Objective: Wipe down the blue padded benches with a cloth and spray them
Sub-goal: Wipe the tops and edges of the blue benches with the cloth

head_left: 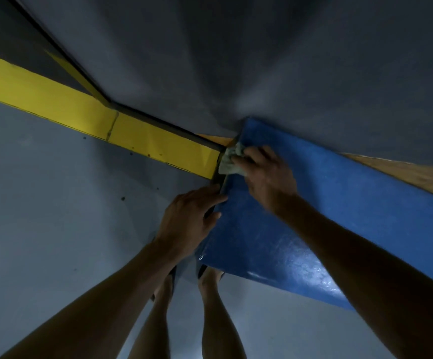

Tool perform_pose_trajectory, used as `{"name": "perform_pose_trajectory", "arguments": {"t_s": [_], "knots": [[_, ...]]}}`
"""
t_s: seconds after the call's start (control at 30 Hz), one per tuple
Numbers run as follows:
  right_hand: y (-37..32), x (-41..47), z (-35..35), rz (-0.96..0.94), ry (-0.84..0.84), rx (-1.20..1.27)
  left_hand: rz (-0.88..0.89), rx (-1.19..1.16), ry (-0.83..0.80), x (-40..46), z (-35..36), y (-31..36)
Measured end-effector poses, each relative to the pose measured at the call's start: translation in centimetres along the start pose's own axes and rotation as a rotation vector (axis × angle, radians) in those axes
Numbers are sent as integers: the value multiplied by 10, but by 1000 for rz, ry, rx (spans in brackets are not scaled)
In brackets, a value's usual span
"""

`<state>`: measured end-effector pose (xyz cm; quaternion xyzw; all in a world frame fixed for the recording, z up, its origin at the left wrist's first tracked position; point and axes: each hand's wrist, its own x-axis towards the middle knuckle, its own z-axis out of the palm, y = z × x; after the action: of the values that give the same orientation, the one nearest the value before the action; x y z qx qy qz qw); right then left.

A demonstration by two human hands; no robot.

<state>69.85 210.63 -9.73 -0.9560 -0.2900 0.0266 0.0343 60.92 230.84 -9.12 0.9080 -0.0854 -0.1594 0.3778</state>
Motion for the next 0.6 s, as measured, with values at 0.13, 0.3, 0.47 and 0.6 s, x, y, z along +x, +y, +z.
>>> {"name": "perform_pose_trajectory", "arguments": {"t_s": [0.13, 0.3, 0.47, 0.6], "knots": [[35, 57, -7, 32, 5, -155, -36, -7, -55, -11, -3, -8], [14, 52, -7, 176, -16, -47, -76, -13, -69, -14, -1, -10], [-41, -26, 1, -245, -237, 48, -101, -3, -81, -18, -4, -8], [1, 10, -8, -203, -177, 39, -165, -15, -83, -26, -9, -12]]}}
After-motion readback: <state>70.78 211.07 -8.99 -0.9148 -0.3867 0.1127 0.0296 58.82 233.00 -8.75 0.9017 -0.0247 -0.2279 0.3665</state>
